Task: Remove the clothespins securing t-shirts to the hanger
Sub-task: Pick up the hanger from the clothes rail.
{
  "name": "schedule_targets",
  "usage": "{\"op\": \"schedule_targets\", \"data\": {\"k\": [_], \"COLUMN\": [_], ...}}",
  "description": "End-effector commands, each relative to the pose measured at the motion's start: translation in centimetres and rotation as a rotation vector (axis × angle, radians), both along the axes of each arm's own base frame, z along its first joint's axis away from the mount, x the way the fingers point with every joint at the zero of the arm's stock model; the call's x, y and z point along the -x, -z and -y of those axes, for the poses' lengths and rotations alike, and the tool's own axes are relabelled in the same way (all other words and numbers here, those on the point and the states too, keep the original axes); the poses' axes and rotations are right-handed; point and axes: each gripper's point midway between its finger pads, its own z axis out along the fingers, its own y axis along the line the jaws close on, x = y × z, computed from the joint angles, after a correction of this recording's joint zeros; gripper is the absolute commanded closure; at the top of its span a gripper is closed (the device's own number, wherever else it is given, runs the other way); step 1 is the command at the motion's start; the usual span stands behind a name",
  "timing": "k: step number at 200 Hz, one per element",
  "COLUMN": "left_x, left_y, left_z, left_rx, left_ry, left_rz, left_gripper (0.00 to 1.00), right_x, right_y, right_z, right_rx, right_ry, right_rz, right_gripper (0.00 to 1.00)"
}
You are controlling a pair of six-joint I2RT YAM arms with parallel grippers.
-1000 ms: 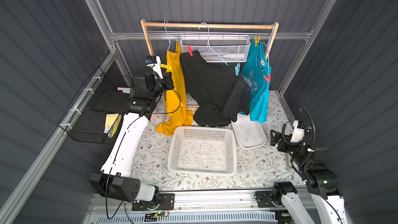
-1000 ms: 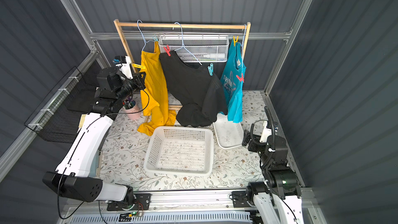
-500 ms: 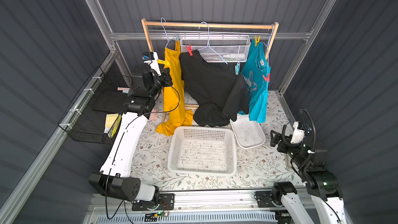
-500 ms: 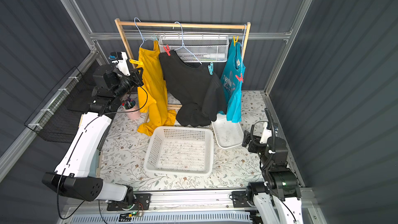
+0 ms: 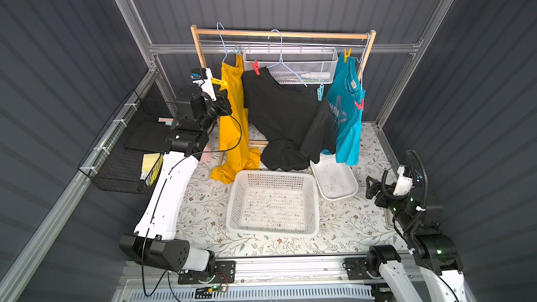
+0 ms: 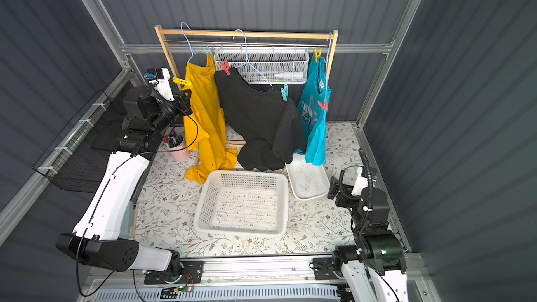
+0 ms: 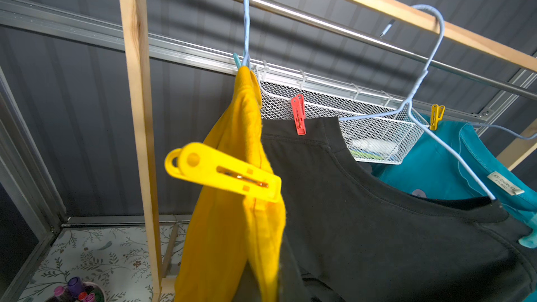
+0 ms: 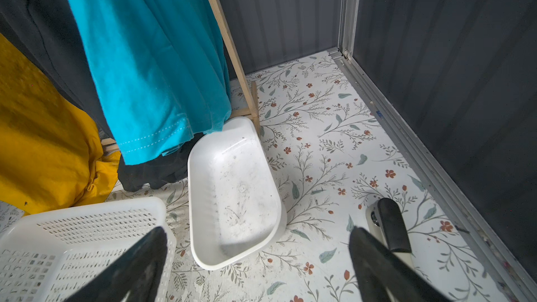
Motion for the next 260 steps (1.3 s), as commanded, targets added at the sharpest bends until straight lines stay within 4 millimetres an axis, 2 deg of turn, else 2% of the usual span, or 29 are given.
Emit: {"op": "schedule_targets", "data": {"k": [1,34,85,135,176,202,260], "left_x": [4.1,5.6,7.6,8.2,7.5,7.8,7.2], "left_y": [-11.8,-12.7,-12.5,-13.3,-10.8,-9.4,-4.5], "left_z": [-0.6,-0.9,-1.3,-1.5,-1.4,-1.6,-1.1], "left_rx": [0.017,0.015,-0.020,-0.028,-0.061,-0.081,-0.121], "left_ry": [-0.002,-0.006,-0.018,-0.025,-0.024,-0.029,-0.004], "left_rz": [0.375,0.399,0.401,0.419,0.349,0.320,0.213], "left_gripper": [1.00,1.00,1.00,1.00,1.00,1.00,1.00], "right_x": [0.1,0.3,0.2,0.2,0.2,0.2,0.2], "right_y": [-0.1,-0.3,0.0,0.1,0.0,0.2,0.5], "right_z": [0.3,0.3,0.2,0.3,0.2,0.2,0.2], "right_rx": [0.025,0.031,0.029,0.032,0.035,0.033,0.036], "right_ry": [0.008,0.008,0.005,0.008,0.006,0.002,0.003], "right_rz": [0.013,0.014,0.011,0.009,0.010,0.005,0.002], "right_gripper": [0.01,0.01,0.01,0.01,0.01,0.01,0.01]}}
